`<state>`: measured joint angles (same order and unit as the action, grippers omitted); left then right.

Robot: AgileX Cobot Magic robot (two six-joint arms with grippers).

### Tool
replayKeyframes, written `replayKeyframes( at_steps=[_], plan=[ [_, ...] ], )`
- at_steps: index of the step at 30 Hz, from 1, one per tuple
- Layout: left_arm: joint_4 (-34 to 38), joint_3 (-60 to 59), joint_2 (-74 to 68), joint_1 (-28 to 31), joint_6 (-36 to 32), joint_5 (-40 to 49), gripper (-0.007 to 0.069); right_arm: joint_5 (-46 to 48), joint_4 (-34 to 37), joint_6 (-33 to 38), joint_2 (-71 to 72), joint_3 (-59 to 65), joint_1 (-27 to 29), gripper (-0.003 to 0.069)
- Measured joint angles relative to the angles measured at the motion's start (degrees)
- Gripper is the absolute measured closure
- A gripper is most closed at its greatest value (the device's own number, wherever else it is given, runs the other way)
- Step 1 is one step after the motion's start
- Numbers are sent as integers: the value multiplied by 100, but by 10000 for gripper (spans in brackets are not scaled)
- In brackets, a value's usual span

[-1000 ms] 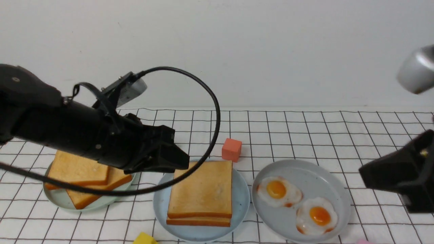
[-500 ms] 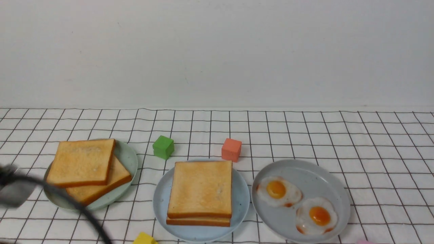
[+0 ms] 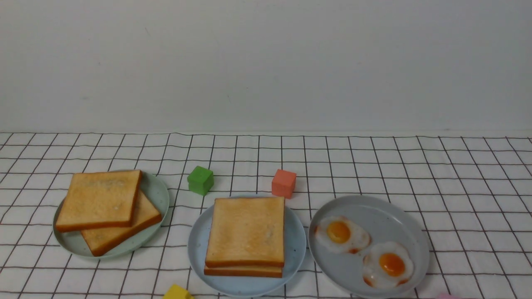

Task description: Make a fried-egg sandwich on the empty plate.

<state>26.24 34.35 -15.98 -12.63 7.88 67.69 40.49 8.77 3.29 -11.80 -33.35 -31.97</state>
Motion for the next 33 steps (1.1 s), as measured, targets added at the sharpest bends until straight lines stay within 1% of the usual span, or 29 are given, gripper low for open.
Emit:
replayKeyframes(
  at_steps=[8, 10, 12, 14, 15, 16, 19, 20, 21, 22, 24, 27, 29, 33],
  plan=[
    [-32, 0, 0, 0, -9, -5, 638, 0, -1, 0, 0, 0, 0, 657],
    [-230, -27, 24, 0, -150, -146, 638, 0, -1, 0, 0, 0, 0, 655],
    [-740, -192, 270, 30, -319, -724, 638, 0, -1, 0, 0, 0, 0, 655],
    [-1283, -523, 599, 71, -310, -1396, 638, 0, -7, 0, 0, 0, 0, 652],
    [-1341, -566, 673, 70, -297, -1568, 638, 0, -7, 0, 0, 0, 0, 652],
    [-1761, -903, 919, 82, -148, -2219, 638, 0, -1, 0, 0, 0, 0, 652],
    [-2672, -1773, 1421, 82, 424, -3404, 638, 0, -1, 0, 0, 0, 0, 650],
    [-2986, -2131, 1553, 82, 707, -3659, 638, 0, -1, 0, 0, 0, 0, 649],
    [-3037, -2189, 1571, 82, 753, -3659, 638, 0, -1, 0, 0, 0, 0, 649],
    [-3347, -2588, 1644, 82, 1097, -3829, 638, 0, -6, 0, 0, 0, 0, 648],
    [-3650, -3187, 1663, 89, 1545, -3966, 638, 0, -6, 0, 0, 0, 0, 645],
    [-3800, -3537, 1663, 93, 1750, -4172, 638, -1, -18, 0, 0, 0, 0, 645],
    [-3815, -3569, 1663, 93, 1627, -4324, 638, 4, -18, 0, 0, 0, 0, 645],
    [-3769, -3588, 1663, 136, 1393, -4356, 637, 4, -18, 0, 0, 0, 0, 645]
  ],
)
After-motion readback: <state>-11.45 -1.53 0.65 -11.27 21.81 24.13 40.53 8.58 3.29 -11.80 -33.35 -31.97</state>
